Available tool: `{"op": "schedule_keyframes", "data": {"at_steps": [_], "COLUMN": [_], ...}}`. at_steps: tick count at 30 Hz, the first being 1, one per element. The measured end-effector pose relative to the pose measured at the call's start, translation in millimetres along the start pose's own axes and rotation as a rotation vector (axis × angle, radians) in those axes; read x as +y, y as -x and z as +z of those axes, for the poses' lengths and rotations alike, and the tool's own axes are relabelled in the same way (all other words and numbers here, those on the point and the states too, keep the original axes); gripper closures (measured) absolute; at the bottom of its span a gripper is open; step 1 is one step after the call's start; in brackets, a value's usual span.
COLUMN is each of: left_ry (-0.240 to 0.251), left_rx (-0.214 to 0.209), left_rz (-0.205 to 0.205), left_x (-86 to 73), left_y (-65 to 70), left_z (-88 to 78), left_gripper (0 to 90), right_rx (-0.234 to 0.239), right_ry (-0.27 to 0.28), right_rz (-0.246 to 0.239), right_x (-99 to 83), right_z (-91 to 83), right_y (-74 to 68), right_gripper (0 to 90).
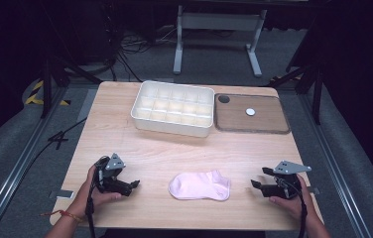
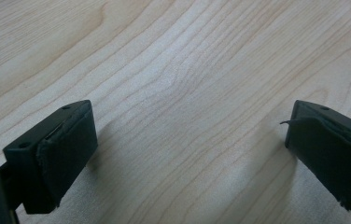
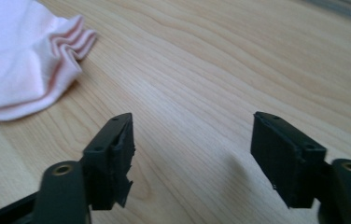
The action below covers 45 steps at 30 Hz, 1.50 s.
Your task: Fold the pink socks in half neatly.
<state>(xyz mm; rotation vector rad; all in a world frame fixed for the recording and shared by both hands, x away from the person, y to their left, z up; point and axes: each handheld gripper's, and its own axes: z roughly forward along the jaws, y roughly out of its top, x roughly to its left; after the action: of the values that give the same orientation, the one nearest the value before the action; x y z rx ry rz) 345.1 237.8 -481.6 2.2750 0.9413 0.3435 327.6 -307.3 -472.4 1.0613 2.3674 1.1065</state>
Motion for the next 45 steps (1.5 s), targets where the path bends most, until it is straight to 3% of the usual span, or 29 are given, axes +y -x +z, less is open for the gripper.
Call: {"op": "schedule_keyframes", "data": {"at_steps": [11, 18, 26, 29, 32, 34, 39, 40, 45], "left_ry": [0.005, 0.017, 0.010, -0.002, -0.004, 0.013, 0.027, 0.037, 0.038], "left_rx": [-0.025, -0.029, -0.048, -0.071, -0.076, -0.103, -0.139, -0.163, -0.198], "left_rz": [0.014, 0.013, 0.031, 0.075, 0.090, 0.060, 0.071, 0.063, 0.073], "left_x": [-0.3, -1.0, 2.2, 5.4, 8.6, 12.5, 24.9, 29.5, 40.2], "left_y": [1.3, 4.0, 9.2, 18.3, 21.4, 22.7, 30.4, 34.1, 46.5], "left_z": [-1.9, -3.3, -4.3, -4.0, -4.3, -4.5, -2.6, -0.9, 5.1], "left_gripper": [8.5, 14.8, 20.6, 25.4, 26.8, 27.9, 30.4, 31.1, 32.6], "right_rx": [0.064, 0.104, 0.142, 0.177, 0.194, 0.209, 0.244, 0.258, 0.275], "right_ry": [0.062, 0.060, 0.064, 0.071, 0.061, 0.054, 0.020, 0.006, -0.014], "right_rz": [-0.037, -0.089, -0.139, -0.160, -0.177, -0.188, -0.246, -0.265, -0.312], "right_x": [13.3, 23.0, 35.0, 41.0, 45.5, 49.3, 58.8, 62.2, 69.9], "right_z": [-3.2, 2.7, 10.2, 14.3, 19.5, 25.3, 41.0, 47.1, 58.6], "right_y": [-12.0, -24.3, -39.3, -46.5, -53.1, -58.1, -77.2, -85.2, -99.1], "right_gripper": [59.9, 70.6, 76.2, 78.3, 79.8, 81.3, 81.6, 81.7, 84.5]}}
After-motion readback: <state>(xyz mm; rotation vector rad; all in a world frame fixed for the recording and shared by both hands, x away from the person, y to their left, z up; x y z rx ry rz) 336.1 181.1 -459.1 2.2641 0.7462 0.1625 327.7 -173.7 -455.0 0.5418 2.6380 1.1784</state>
